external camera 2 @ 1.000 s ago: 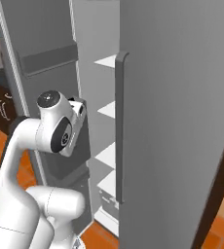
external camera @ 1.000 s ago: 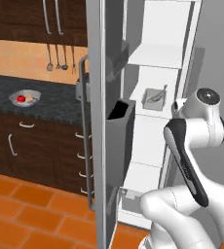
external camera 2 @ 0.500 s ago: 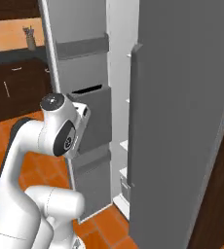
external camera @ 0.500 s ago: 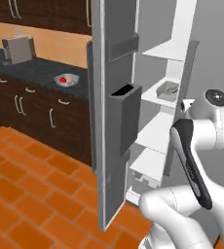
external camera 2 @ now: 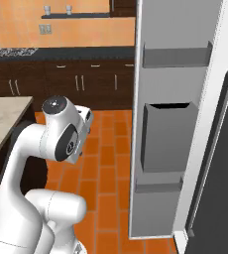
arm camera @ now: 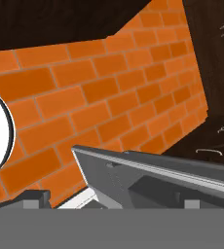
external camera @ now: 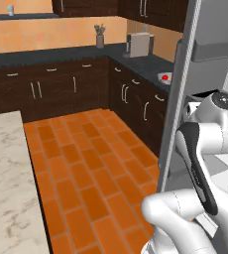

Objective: Take the meat container that has the fish and place it on the second highest rack of the freezer. Then take the vegetable container that has the tomato and squash and place it on the highest rack of the freezer.

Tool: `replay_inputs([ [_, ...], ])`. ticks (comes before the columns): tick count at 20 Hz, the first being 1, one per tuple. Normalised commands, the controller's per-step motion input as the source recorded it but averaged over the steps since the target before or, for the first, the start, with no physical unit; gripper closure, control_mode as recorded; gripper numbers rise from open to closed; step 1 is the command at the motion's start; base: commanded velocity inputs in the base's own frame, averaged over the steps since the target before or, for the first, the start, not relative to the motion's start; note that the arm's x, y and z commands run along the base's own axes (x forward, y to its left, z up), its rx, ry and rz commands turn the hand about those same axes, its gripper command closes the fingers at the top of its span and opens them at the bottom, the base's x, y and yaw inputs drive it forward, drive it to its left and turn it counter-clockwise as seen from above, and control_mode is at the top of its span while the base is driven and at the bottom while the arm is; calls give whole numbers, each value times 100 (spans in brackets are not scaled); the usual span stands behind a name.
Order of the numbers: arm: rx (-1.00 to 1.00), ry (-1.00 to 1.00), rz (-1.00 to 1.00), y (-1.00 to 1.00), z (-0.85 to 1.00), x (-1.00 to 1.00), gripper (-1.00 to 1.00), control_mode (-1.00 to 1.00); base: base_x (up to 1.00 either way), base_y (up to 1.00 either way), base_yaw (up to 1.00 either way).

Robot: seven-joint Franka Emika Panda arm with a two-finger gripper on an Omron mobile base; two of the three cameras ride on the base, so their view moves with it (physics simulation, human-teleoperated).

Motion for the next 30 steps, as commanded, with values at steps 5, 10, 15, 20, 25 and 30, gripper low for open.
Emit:
replay_inputs([
  [5,0,0,0,0,0,0,-100,100,4,5,74],
  [10,0,0,0,0,0,0,-100,100,79,23,9],
  [15,0,0,0,0,0,0,-100,100,100,0,0],
  [20,0,0,0,0,0,0,-100,100,100,0,5],
  [25,0,0,0,0,0,0,-100,100,100,0,4],
  [30,0,0,0,0,0,0,-100,100,100,-19,-1],
])
